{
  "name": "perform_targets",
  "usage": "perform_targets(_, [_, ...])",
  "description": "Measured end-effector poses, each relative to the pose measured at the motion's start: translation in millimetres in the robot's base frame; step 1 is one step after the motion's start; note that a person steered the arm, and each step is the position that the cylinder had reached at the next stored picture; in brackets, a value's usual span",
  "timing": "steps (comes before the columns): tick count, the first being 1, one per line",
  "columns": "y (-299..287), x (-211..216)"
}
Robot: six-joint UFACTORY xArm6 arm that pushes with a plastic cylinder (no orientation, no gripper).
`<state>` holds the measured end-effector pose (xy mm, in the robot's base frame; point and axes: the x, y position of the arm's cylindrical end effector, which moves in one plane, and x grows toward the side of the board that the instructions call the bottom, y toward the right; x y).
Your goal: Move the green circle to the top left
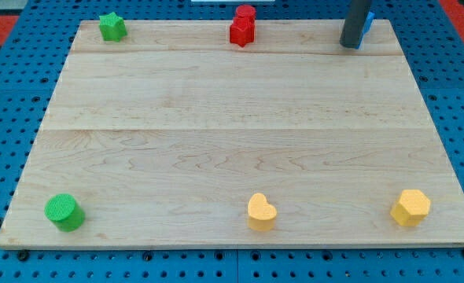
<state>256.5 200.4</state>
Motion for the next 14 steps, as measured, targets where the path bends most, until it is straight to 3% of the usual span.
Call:
perform_targets(1, [-16, 27])
perform_targets(4, [-339, 57])
perform_targets(6, [-505, 135])
perform_targets(7, [-505, 139])
perform_targets(9, [-505, 203])
perform_targets(11, [-504, 337])
perform_targets(12, [-497, 360])
perform_targets(14, [-407, 321])
